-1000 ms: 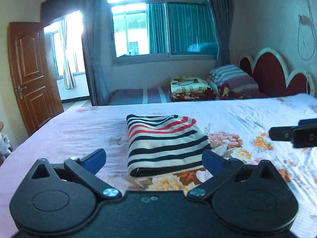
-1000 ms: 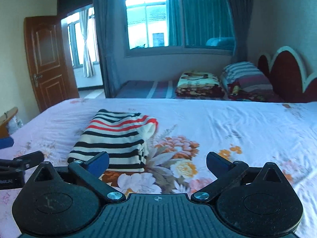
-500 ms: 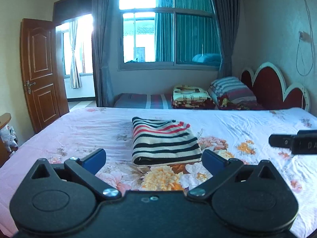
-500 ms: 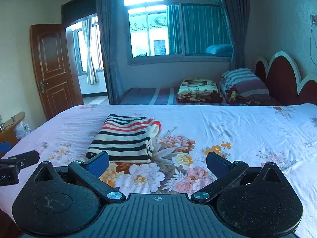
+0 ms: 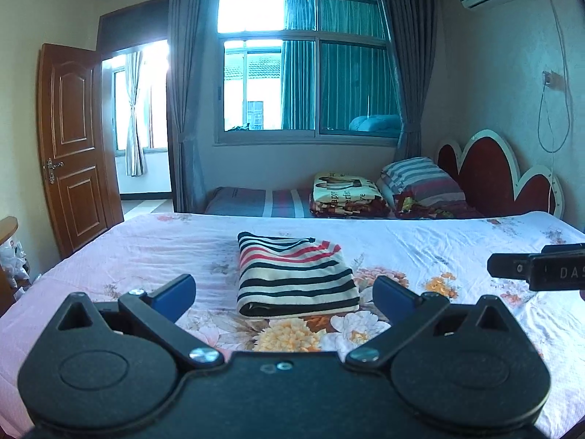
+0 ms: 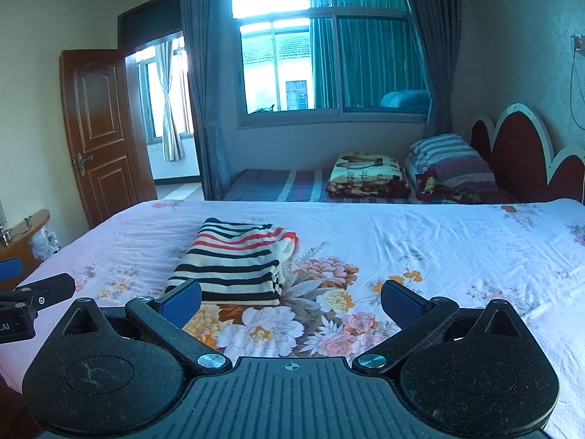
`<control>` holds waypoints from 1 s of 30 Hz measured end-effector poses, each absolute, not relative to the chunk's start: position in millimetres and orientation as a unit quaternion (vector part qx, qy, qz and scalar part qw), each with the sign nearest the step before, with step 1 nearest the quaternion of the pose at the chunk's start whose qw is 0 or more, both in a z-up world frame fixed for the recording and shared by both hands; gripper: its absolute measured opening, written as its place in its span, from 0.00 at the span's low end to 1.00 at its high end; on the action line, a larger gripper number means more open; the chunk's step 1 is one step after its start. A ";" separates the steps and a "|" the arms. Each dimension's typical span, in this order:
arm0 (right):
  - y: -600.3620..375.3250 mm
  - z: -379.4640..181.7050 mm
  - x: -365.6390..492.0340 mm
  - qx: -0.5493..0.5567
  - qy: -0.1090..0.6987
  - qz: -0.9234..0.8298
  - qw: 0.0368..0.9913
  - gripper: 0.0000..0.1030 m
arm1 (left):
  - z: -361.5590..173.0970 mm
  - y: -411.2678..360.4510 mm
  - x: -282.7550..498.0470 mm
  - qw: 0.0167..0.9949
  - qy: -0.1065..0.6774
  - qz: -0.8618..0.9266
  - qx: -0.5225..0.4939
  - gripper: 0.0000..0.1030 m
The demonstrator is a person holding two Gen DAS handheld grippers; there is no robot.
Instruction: Fold small clothes
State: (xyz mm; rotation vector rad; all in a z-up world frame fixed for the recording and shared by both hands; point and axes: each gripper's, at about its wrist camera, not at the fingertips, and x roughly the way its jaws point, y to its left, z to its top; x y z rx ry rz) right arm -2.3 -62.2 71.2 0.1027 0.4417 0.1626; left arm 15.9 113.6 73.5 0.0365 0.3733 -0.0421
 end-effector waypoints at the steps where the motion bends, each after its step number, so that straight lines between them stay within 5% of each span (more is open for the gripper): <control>1: -63.6 71.9 -1.6 0.051 0.219 0.081 0.971 1.00 | 74.2 113.1 15.9 0.982 0.185 -0.021 0.019 0.99; 30: -70.5 77.8 2.8 0.052 0.219 0.084 0.971 1.00 | 81.6 113.7 13.8 0.984 0.174 -0.024 0.026 0.99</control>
